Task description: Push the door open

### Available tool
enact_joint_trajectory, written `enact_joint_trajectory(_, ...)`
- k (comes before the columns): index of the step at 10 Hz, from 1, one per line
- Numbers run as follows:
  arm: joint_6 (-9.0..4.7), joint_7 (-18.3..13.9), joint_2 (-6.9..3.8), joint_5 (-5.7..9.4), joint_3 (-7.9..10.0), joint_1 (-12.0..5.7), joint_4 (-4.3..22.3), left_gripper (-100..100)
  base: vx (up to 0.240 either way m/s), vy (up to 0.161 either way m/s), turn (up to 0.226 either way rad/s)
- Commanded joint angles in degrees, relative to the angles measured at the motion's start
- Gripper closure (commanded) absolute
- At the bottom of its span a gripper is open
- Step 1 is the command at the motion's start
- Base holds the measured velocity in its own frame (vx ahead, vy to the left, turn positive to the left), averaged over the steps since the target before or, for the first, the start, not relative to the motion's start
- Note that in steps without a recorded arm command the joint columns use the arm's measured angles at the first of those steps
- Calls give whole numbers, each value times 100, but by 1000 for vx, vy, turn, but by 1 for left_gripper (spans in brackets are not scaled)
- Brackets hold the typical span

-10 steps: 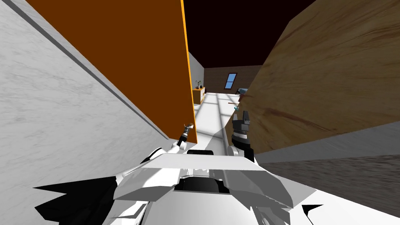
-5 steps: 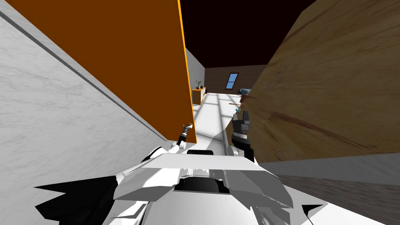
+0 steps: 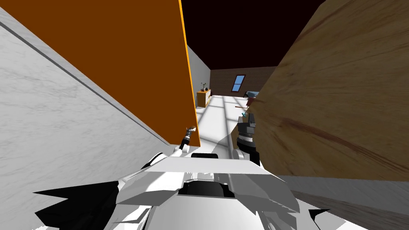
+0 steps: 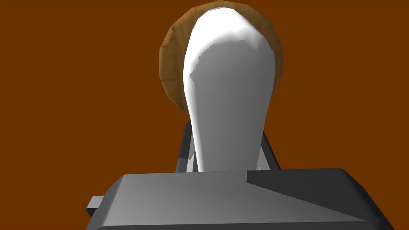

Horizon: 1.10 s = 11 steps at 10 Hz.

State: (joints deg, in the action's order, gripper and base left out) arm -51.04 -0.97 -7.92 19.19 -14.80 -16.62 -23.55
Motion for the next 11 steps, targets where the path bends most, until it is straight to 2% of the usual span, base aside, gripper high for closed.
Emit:
enact_joint_trajectory(1,-66,49,-58,73,164,-83,77,100,186,-108,50)
enact_joint_trajectory(3,-64,93,-76,118,275,-78,93,100,170,-85,42)
enact_joint_trajectory(4,-64,93,-76,118,275,-78,93,100,112,-53,27)
enact_joint_trajectory(7,-64,93,-76,118,275,-78,93,100,10,-6,-4)
enact_joint_trajectory(8,-63,135,-93,163,383,-73,109,100,81,-67,42)
enact_joint_trajectory(11,-62,149,-99,177,418,-71,114,100,90,-62,41)
